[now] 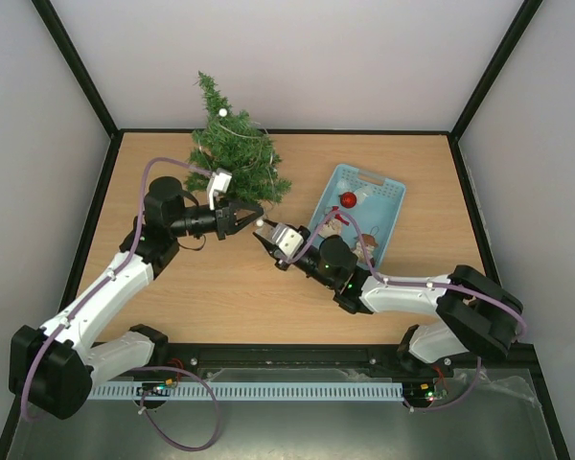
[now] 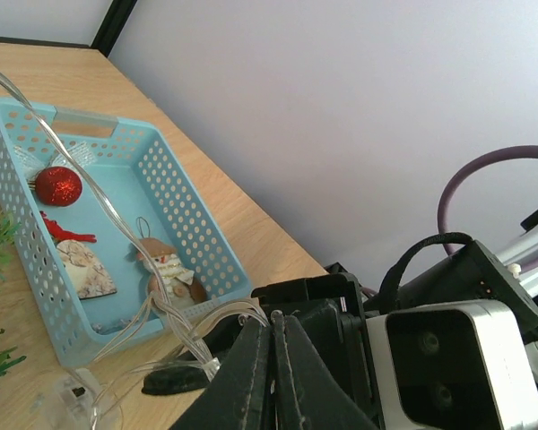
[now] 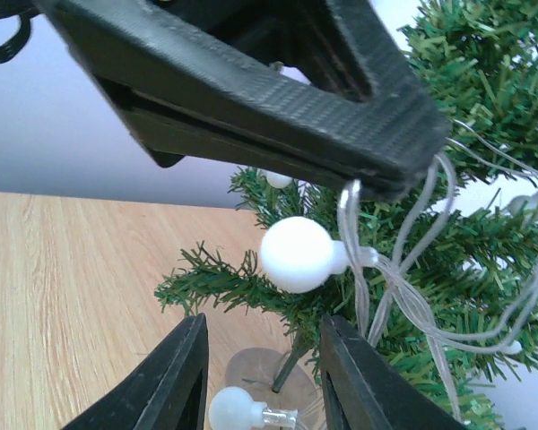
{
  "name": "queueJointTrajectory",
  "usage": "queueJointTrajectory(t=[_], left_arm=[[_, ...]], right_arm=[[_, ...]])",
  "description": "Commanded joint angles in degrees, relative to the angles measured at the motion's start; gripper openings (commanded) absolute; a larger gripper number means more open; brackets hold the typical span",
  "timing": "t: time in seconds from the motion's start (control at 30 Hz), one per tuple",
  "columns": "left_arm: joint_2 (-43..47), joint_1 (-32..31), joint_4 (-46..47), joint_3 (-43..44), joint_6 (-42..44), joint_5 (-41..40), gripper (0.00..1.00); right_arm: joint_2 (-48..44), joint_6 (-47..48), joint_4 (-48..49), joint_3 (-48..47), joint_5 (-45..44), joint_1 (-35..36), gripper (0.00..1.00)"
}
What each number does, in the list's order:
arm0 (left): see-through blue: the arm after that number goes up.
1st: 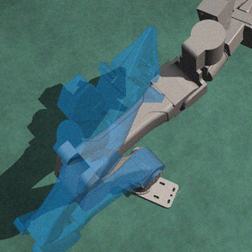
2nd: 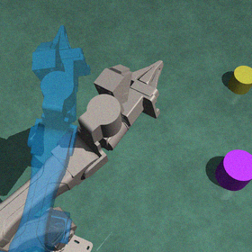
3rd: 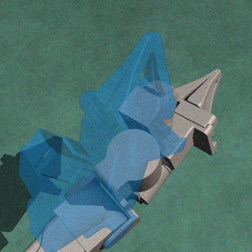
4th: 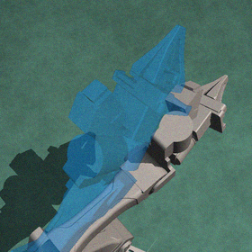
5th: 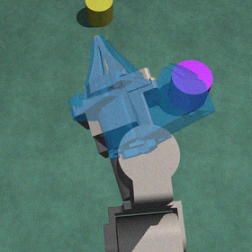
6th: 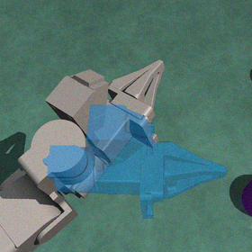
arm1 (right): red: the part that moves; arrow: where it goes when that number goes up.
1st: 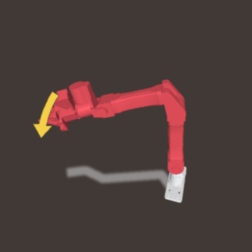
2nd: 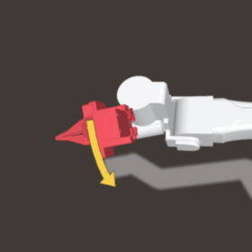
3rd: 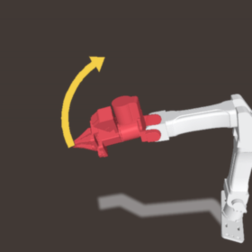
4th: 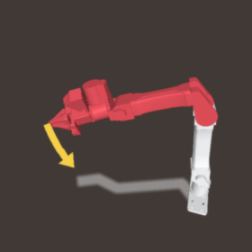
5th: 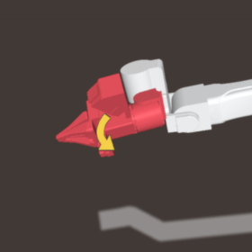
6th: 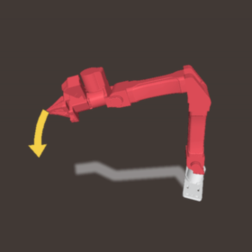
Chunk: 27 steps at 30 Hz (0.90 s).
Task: Decorate the small christmas tree
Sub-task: Wrap the decoration item around the Christmas tree.
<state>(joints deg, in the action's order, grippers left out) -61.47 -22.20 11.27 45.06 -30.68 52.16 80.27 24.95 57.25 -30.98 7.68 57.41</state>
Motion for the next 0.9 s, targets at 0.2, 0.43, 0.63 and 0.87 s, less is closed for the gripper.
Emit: queueJointTrajectory(t=[0.2,0.43,0.63,0.87], left_arm=[[1.74,0.18,2.80,-0.53,-0.82,-1.22,0.02],[1.25,0.05,3.53,-0.33,-0.50,-1.80,0.02],[1.58,-0.45,3.89,-0.56,-1.11,-1.90,0.02],[1.62,-0.98,3.51,-0.74,-0.71,-1.53,0.02]], right_arm=[[-5.68,-10.20,-1.79,2.30,-2.01,0.34,0.28],[-7.74,-9.92,-1.64,3.03,-0.16,0.34,0.28],[-6.28,-8.02,-2.30,0.91,-0.99,0.36,0.28],[-4.73,-5.39,-2.34,-0.63,-1.78,0.35,0.28]])
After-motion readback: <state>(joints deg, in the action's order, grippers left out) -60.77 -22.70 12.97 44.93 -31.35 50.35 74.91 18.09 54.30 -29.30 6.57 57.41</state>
